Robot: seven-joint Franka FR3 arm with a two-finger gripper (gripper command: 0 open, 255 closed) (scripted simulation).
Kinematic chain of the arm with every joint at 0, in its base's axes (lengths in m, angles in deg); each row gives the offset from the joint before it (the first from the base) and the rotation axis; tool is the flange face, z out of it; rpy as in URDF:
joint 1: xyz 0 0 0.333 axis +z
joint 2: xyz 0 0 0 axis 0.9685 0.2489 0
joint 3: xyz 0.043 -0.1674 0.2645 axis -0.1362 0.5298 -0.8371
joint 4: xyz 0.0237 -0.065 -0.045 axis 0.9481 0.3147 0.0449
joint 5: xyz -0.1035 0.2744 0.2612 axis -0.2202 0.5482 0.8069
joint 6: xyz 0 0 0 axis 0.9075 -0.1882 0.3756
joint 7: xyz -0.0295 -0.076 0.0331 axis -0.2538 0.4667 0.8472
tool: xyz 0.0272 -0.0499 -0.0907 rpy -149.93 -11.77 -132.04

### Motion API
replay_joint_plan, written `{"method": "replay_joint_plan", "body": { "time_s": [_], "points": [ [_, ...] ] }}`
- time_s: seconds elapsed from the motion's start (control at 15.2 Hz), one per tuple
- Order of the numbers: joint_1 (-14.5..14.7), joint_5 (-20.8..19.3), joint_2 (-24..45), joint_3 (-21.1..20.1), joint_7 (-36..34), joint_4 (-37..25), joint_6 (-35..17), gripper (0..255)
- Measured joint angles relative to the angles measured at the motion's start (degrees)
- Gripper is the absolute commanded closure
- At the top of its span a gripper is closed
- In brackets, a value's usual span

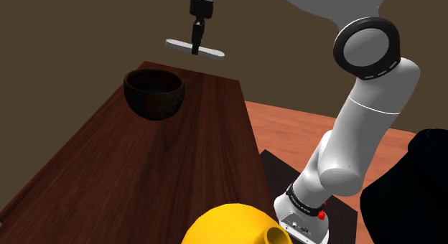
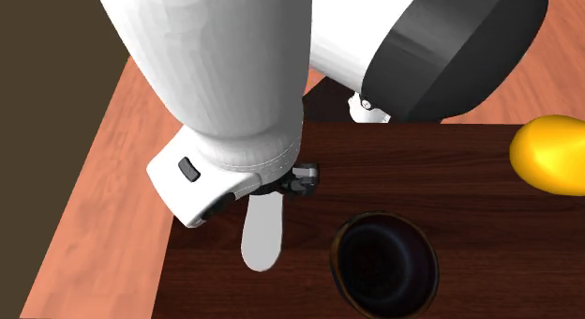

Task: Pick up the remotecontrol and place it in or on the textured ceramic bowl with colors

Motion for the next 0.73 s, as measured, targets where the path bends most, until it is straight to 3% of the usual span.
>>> {"method": "replay_joint_plan", "body": {
  "time_s": [0.26,0.73],
  "points": [
    [-0.2,0.1,1.3,0.1,0.3,-4.9,3.7,255],
    [4.7,-0.5,-0.4,-3.3,-7.7,-4.1,4.6,255]
  ]
}}
